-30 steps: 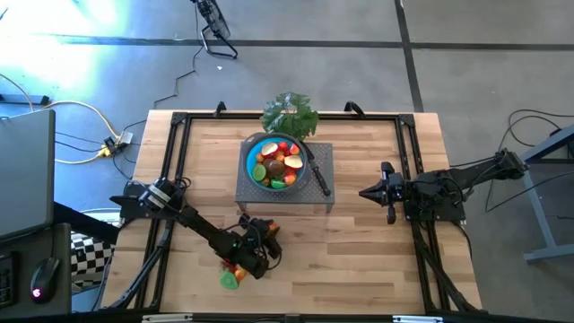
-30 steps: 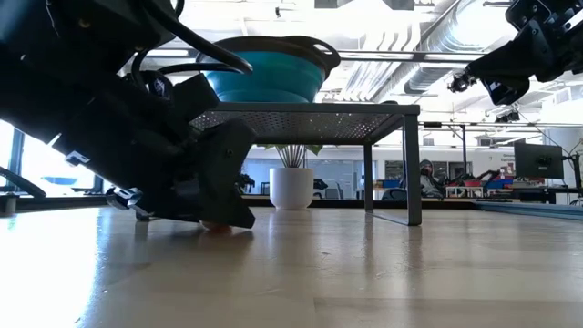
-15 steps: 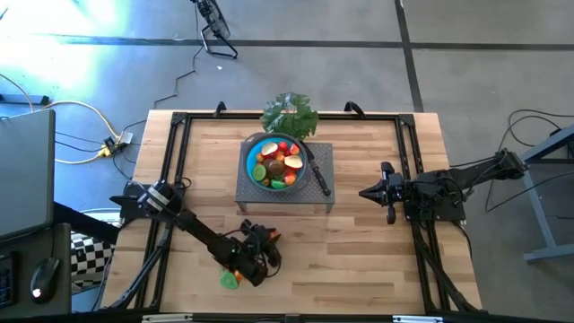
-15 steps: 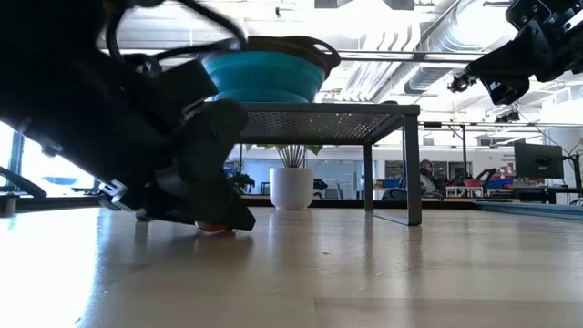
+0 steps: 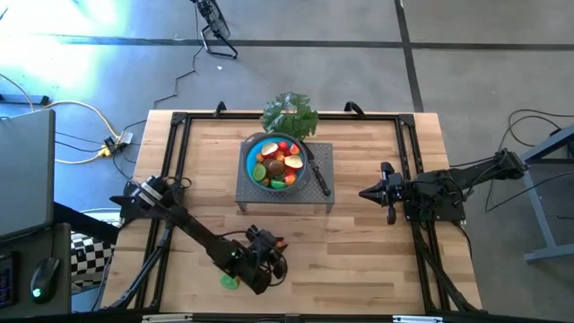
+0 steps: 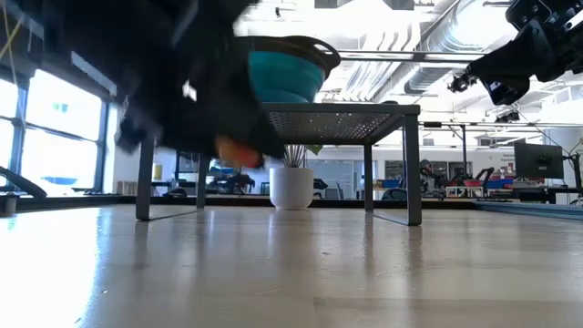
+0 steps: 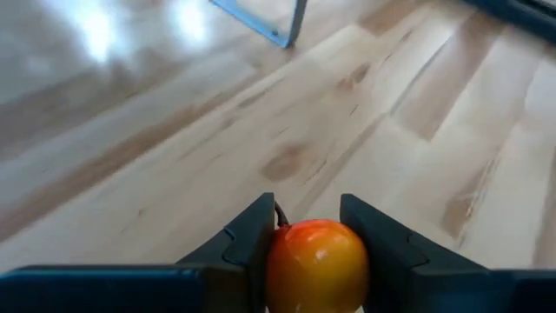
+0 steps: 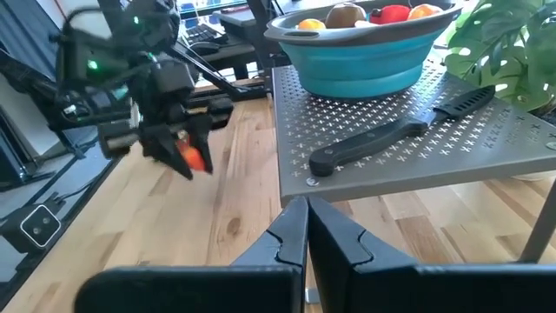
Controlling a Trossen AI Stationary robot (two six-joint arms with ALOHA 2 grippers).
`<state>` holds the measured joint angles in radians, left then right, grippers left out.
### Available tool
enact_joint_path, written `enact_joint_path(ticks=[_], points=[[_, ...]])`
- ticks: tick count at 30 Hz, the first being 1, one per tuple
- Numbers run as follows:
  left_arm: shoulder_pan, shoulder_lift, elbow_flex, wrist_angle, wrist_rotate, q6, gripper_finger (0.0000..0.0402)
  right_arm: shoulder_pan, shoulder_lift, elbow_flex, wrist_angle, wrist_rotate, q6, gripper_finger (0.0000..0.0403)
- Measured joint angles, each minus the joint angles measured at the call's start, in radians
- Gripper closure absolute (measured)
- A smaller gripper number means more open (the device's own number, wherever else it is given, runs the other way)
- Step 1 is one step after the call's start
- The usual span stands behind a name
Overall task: Pick & Place Fruit
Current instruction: Put the pear into the blue strainer bowl on the shelf
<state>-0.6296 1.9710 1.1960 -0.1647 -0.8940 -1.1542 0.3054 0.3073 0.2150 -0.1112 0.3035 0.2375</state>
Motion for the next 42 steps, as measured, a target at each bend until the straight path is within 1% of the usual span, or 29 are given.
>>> enact_joint_path(ticks=[5, 9, 11, 13, 15, 19, 22, 26, 29, 33, 37, 39, 42], points=[[0.0, -0.062, 0.063, -0.091, -0.006, 0.009, 0.0286, 0.0, 0.0, 0.0, -0.003, -0.009, 0.001, 0.0399], [0.0, -0.101, 0.129, -0.151, -0.013, 0.056, 0.0281, 0.0, 0.0, 0.0, -0.005, -0.026, 0.002, 0.0399], [0.006, -0.112, 0.18, -0.17, -0.014, 0.088, 0.0282, 0.0, 0.0, 0.0, -0.011, -0.026, 0.002, 0.0399], [0.008, -0.134, 0.221, -0.241, -0.012, 0.116, 0.0283, 0.0, 0.0, 0.0, -0.006, -0.026, 0.002, 0.0399], [0.017, -0.14, 0.281, -0.276, -0.013, 0.142, 0.0283, 0.0, 0.0, 0.0, -0.012, -0.029, 0.002, 0.0399], [0.038, -0.162, 0.402, -0.438, -0.017, 0.186, 0.0284, 0.0, 0.001, 0.0, -0.015, -0.055, 0.005, 0.0399], [0.062, -0.163, 0.514, -0.628, -0.028, 0.189, 0.0284, 0.0, 0.002, 0.0, -0.015, -0.067, 0.009, 0.0399], [0.113, -0.166, 0.637, -0.815, -0.033, 0.189, 0.0284, 0.0, 0.002, 0.0, -0.016, -0.078, 0.029, 0.0399], [0.162, -0.162, 0.699, -0.944, -0.042, 0.21, 0.0284, 0.0, 0.002, 0.0, -0.013, -0.077, 0.029, 0.0399], [0.24, -0.164, 0.755, -1.068, -0.053, 0.216, 0.0284, 0.0, 0.002, 0.0, -0.013, -0.077, 0.029, 0.0399], [0.322, -0.164, 0.762, -1.131, -0.042, 0.216, 0.0284, 0.0, 0.002, 0.0, -0.013, -0.076, 0.029, 0.0399], [0.364, -0.164, 0.762, -1.151, -0.018, 0.218, 0.0284, 0.0, 0.002, 0.0, -0.013, -0.076, 0.029, 0.0399], [0.427, -0.163, 0.762, -1.146, 0.041, 0.261, 0.0284, 0.0, 0.002, 0.0, -0.013, -0.076, 0.029, 0.0399]])
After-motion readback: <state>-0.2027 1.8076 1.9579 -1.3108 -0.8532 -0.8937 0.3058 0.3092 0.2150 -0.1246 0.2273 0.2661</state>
